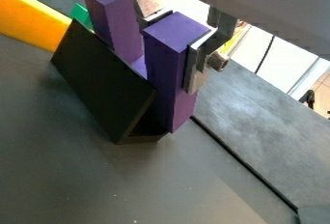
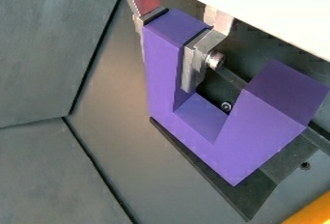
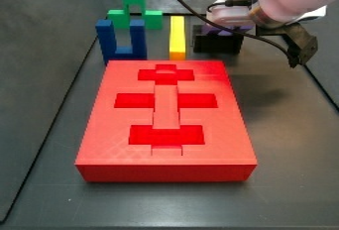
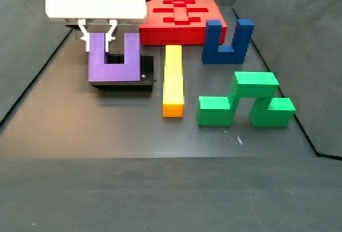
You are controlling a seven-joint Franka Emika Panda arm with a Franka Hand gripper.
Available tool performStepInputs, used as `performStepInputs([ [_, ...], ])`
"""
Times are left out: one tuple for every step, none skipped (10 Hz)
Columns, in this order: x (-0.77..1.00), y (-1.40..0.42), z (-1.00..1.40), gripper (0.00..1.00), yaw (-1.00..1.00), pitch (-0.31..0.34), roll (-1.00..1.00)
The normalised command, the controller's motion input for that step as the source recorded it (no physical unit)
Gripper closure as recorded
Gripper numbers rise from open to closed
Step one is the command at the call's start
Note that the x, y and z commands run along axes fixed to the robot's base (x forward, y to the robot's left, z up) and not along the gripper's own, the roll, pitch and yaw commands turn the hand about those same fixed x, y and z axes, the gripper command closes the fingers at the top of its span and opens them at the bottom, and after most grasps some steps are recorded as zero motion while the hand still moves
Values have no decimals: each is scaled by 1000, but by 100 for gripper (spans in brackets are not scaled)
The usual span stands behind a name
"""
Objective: Pick up the purple object. Move up. Place the purple object on the fixture. Regrasp the purple object. Move to above the board. Insert the purple object.
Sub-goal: Regrasp the purple object, then move to above the board.
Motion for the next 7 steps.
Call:
performStepInputs([
  [0,0,0,100,0,0,0],
  [0,0,0,100,0,0,0],
  [0,0,0,100,0,0,0],
  [0,0,0,100,0,0,0],
  [0,0,0,100,0,0,0],
  [0,0,0,100,0,0,0],
  [0,0,1400,100,0,0,0],
])
